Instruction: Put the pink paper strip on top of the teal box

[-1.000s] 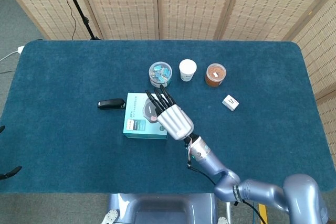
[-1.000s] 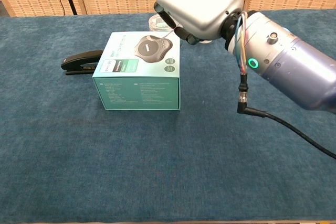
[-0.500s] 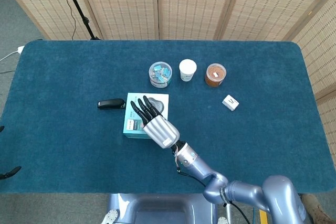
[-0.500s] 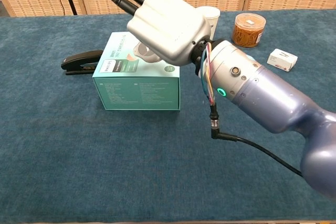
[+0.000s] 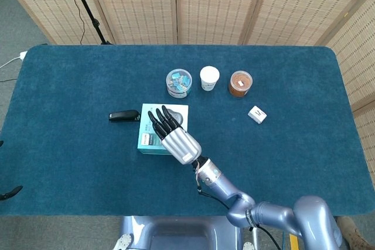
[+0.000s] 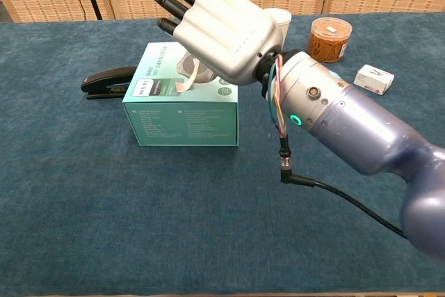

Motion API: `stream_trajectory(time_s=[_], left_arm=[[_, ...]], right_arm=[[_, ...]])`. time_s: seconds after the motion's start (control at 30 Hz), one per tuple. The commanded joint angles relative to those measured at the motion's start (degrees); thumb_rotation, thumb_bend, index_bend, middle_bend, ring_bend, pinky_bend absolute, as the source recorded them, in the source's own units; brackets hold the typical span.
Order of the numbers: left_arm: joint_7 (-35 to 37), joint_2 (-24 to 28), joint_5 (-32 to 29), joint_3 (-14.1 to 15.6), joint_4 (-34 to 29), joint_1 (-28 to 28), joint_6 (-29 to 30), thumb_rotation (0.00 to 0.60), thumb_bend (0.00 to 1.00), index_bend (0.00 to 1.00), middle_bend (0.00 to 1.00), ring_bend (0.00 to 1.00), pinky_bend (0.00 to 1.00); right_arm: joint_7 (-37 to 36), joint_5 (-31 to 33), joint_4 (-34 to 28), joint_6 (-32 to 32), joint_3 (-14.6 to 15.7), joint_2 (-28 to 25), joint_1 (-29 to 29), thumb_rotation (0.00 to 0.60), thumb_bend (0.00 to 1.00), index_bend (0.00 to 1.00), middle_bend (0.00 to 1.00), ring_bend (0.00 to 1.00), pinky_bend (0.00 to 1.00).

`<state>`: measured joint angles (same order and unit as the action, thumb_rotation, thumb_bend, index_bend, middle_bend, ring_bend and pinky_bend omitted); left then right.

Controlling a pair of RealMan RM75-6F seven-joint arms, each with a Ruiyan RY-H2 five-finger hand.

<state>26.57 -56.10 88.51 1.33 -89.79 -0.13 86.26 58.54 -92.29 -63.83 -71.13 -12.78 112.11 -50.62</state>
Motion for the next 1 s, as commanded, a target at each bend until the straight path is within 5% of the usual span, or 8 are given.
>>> stream_trajectory(time_s=[0.03,0.27,0.3,0.37,0.43,0.63,1.0], left_arm=[[0.0,0.0,0.0,0.0,0.0,0.0,-0.1,0.6,0.0,0.0,0.0,0.0,0.0],[-0.1,0.0,0.0,0.0,0.0,-0.1,-0.3,0.6,0.0,0.0,0.0,0.0,0.0],[-0.1,0.0,0.1,0.1,0.0,-0.1,-0.3,0.6,0.0,0.0,0.0,0.0,0.0],[0.0,0.0,0.2,0.1,0.0,-0.1,-0.1,0.6,0.0,0.0,0.0,0.0,0.0],[-0.1,0.0,0.2,0.1,0.0,0.0,0.1,0.6,0.0,0.0,0.0,0.0,0.0],[-0.5,-0.3,0.3,0.0,-0.1,-0.1,0.1,0.6,0.0,0.0,0.0,0.0,0.0],[-6.2,-2.1,2.7,-0.3,-1.4,-0.9,1.2,0.6,0.0,0.0,0.0,0.0,0.0]], right_arm=[[0.5,-0.6,-1.4,-1.1,-0.3,-1.7,0.3,0.6,0.69,0.16,0.0,0.0,0.0],[0.6,-0.5,-6.8,-2.4,-1.3,-7.6,1.7,0.6,0.64,0.1,0.0,0.0,0.0],[0.4,-0.3,-8.0,-2.7,-1.5,-9.0,2.2,0.6,0.56,0.09,0.0,0.0,0.0],[-0.6,0.2,-10.5,-3.3,-1.9,-11.4,3.2,0.6,0.21,0.04,0.0,0.0,0.0],[-2.1,1.0,-12.8,-4.7,-2.3,-13.8,4.9,0.6,0.02,0.01,0.0,0.0,0.0],[-12.4,3.9,-22.4,-8.9,-0.9,-24.6,12.6,0.6,0.0,0.0,0.0,0.0,0.0],[-36.2,1.3,-32.5,-21.7,9.4,-40.5,29.7,0.6,0.0,0.02,0.0,0.0,0.0]])
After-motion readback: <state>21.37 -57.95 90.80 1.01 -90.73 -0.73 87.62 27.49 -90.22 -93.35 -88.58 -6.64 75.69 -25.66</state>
